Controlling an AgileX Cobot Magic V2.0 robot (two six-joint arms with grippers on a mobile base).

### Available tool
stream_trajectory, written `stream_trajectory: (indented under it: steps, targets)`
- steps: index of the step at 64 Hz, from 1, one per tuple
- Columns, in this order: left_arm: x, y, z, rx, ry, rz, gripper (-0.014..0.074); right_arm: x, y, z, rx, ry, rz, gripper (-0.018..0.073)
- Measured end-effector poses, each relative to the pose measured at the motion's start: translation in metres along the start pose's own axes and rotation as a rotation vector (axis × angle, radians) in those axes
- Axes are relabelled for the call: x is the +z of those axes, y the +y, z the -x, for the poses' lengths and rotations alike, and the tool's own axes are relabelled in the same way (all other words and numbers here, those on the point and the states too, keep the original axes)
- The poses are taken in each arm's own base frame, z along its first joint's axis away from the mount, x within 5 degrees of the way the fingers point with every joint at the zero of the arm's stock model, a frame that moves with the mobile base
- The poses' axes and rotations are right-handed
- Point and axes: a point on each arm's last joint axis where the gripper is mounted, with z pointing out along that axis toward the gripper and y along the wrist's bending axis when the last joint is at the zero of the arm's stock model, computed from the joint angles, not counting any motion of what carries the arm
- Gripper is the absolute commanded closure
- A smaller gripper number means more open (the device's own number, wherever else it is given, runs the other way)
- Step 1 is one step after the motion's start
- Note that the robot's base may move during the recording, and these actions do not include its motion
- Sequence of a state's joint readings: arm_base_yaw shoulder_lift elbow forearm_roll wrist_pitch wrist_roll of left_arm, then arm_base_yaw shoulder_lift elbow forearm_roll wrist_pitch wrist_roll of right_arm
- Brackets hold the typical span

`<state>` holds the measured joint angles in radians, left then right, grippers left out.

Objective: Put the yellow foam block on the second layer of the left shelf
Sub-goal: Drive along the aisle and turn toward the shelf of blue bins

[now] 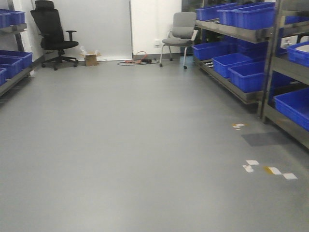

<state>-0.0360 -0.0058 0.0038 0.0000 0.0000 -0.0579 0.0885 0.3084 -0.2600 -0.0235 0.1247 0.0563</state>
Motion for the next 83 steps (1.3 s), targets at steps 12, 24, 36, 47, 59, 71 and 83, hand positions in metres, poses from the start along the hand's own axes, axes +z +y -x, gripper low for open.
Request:
stream_trajectory:
  steps: [12,24,36,47,59,71,83]
  targets:
    - [0.0000,0.0000,0.0000,0.000,0.000,0.000,0.0472,0.0000,0.0000,0.0000,0.000,0.000,0.000,0.0078]
    - [0.0000,0.0000,0.0000,0.000,0.000,0.000,0.0472,0.0000,0.0000,0.0000,0.000,0.000,0.000,0.0078]
    - [0.0000,0.0000,0.0000,0.000,0.000,0.000,0.0472,0.0000,0.0000,0.0000,0.000,0.000,0.000,0.0078]
    - [0.0000,0.0000,0.0000,0.000,0.000,0.000,0.0472,0.0000,0.0000,0.0000,0.000,0.000,0.000,0.0078]
    - [0.0000,0.0000,0.0000,0.000,0.000,0.000,0.0472,0.0000,0.0000,0.0000,0.000,0.000,0.000,0.0078]
    - [0.0000,0.0000,0.0000,0.000,0.000,0.000,0.0472,0.0000,0.0000,0.0000,0.000,0.000,0.000,0.0078]
    - [0.0000,0.0000,0.0000,0.000,0.000,0.000,0.0472,0.0000,0.0000,0.0000,0.000,0.000,0.000,0.0078]
